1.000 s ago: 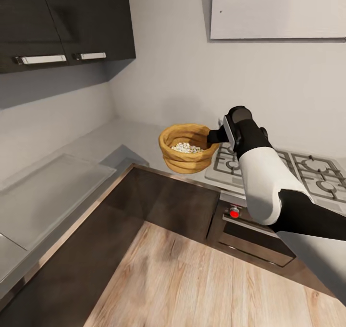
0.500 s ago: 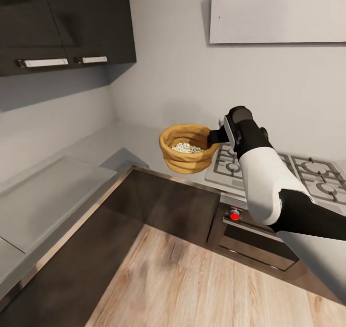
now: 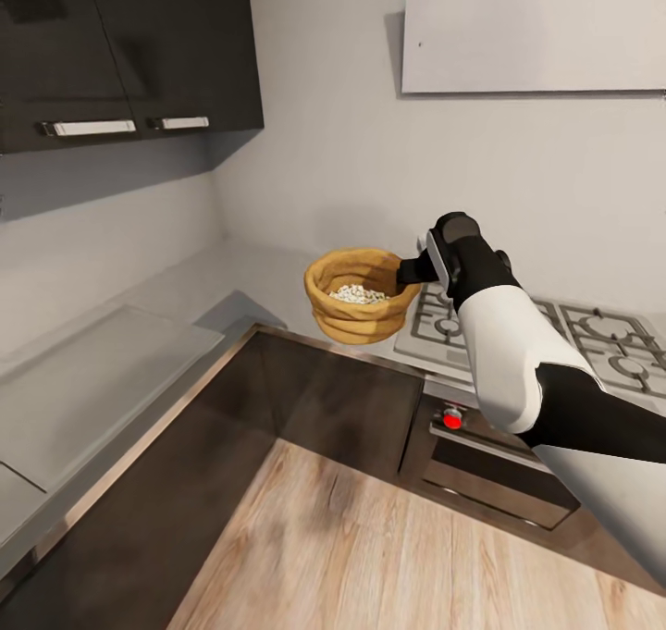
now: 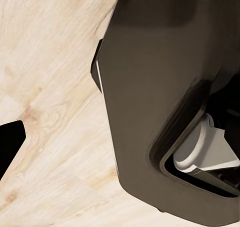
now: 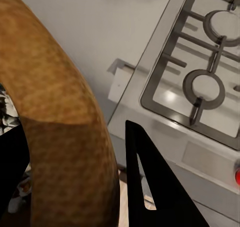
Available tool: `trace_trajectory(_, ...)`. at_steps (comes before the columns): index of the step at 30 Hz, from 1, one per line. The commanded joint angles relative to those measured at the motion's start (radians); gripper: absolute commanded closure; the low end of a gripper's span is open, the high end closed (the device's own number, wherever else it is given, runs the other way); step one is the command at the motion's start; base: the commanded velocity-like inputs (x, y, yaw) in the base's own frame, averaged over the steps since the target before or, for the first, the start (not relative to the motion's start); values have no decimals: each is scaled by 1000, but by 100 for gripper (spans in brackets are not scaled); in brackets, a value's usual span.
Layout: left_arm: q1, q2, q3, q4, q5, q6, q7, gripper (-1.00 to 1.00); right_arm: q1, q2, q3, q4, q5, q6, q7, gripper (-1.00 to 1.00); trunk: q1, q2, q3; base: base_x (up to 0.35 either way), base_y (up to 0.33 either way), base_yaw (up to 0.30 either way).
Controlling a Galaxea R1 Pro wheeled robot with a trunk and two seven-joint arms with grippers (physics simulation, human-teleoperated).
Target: In the kitchen, take the popcorn bag from the countertop, put it into the microwave, and heat it until the popcorn is cooked so the cooked popcorn ends up inside the bag.
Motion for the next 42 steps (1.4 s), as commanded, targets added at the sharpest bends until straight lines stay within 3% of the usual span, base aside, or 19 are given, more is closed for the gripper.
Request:
trace_trajectory(1,0,0,3,-1,3,-3,2,-100,-1,1,-7,-1,10,3,9,100,0,-1,0,0,0,0)
trace_trajectory(42,0,0,4,-1,3,-3,2,-100,0,0,-7,19,11,3,9,100,0,-1,64,0,0,0)
